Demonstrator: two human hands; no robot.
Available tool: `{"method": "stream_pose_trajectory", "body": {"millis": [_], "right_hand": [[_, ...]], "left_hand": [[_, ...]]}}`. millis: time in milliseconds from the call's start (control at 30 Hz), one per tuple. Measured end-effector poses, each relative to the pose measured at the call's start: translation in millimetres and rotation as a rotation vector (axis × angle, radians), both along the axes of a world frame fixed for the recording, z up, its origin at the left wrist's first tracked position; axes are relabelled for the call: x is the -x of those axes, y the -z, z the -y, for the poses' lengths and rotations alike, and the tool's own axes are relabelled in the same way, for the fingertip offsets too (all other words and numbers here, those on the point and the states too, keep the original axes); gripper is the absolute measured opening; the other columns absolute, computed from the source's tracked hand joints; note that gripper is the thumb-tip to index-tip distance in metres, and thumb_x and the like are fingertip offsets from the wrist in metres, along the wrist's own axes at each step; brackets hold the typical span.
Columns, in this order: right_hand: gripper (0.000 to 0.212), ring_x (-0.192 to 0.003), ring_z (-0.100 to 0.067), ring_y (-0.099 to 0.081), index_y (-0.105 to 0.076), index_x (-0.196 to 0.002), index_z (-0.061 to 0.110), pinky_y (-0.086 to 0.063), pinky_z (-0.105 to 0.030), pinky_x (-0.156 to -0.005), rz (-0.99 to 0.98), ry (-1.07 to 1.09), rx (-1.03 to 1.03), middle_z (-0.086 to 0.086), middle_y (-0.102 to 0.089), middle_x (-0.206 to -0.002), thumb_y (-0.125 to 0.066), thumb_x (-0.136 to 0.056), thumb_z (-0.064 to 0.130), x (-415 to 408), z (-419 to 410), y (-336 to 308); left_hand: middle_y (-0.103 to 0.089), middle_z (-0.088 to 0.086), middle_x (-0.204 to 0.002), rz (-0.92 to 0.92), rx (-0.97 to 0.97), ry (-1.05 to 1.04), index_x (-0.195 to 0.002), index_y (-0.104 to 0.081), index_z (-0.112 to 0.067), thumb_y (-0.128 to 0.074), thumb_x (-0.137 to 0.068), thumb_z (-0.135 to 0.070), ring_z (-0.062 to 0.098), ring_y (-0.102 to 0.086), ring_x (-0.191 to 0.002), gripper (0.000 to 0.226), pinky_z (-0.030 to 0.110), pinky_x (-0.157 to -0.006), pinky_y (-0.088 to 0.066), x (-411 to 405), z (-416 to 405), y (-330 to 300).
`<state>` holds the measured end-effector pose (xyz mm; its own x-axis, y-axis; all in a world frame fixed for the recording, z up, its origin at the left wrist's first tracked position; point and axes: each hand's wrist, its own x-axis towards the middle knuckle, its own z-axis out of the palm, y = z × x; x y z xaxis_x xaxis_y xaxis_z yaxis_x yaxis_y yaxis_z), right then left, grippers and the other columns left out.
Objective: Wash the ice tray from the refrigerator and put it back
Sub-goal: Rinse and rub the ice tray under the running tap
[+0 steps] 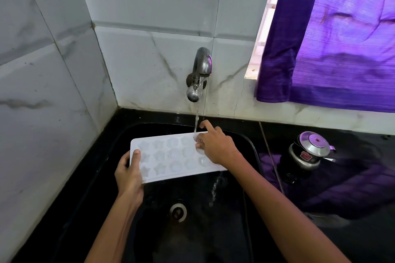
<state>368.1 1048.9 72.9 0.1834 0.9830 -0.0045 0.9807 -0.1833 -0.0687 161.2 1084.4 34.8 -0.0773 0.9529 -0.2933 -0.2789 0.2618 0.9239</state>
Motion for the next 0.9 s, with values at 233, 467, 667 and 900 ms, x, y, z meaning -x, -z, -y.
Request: {"method": "stream_pose_trajectory", "body": {"millis": [233,467,667,900], "right_hand": [[0.049,-0.116,-0.024,-0.044,-0.047,-0.130,0.017,-0.044,-0.026,-0.065,0.027,0.012,0.023,0.001,0.000,-0.155,-0.063,-0.085,0.004,3,3,-3],[0.031,-0.110,-0.026,-0.044,-0.055,-0.120,0.021,-0.044,-0.029,-0.065,0.014,-0.008,0.046,0.000,-0.014,-0.148,-0.059,-0.091,0.012,5,3,-3],[0.021,-0.102,-0.022,-0.048,-0.062,-0.111,0.024,-0.044,-0.029,-0.061,-0.042,-0.017,-0.071,0.005,-0.023,-0.145,-0.059,-0.091,0.018,2,4,6],[0.011,-0.125,-0.018,-0.044,-0.072,-0.089,0.019,-0.038,-0.030,-0.094,-0.587,0.041,-0.172,0.009,-0.029,-0.144,-0.067,-0.086,0.029,-8,10,-4]], "left_hand": [[-0.062,0.008,-0.102,0.005,-0.010,-0.013,-0.126,-0.053,-0.007,-0.055,-0.094,-0.023,0.013,-0.061,-0.076,0.036,0.028,-0.062,-0.049,-3,0,-4],[-0.064,0.002,-0.092,0.003,0.014,-0.012,-0.125,-0.055,-0.010,-0.056,-0.094,-0.025,0.015,-0.062,-0.077,0.034,0.028,-0.059,-0.048,-1,5,2],[-0.063,0.009,-0.105,0.002,0.009,-0.016,-0.126,-0.053,-0.008,-0.056,-0.093,-0.026,0.015,-0.062,-0.079,0.037,0.028,-0.060,-0.049,1,4,1],[-0.061,0.007,-0.104,0.012,0.007,-0.070,-0.126,-0.053,-0.008,-0.055,-0.094,-0.025,0.012,-0.060,-0.075,0.036,0.027,-0.059,-0.047,2,0,-3]]}}
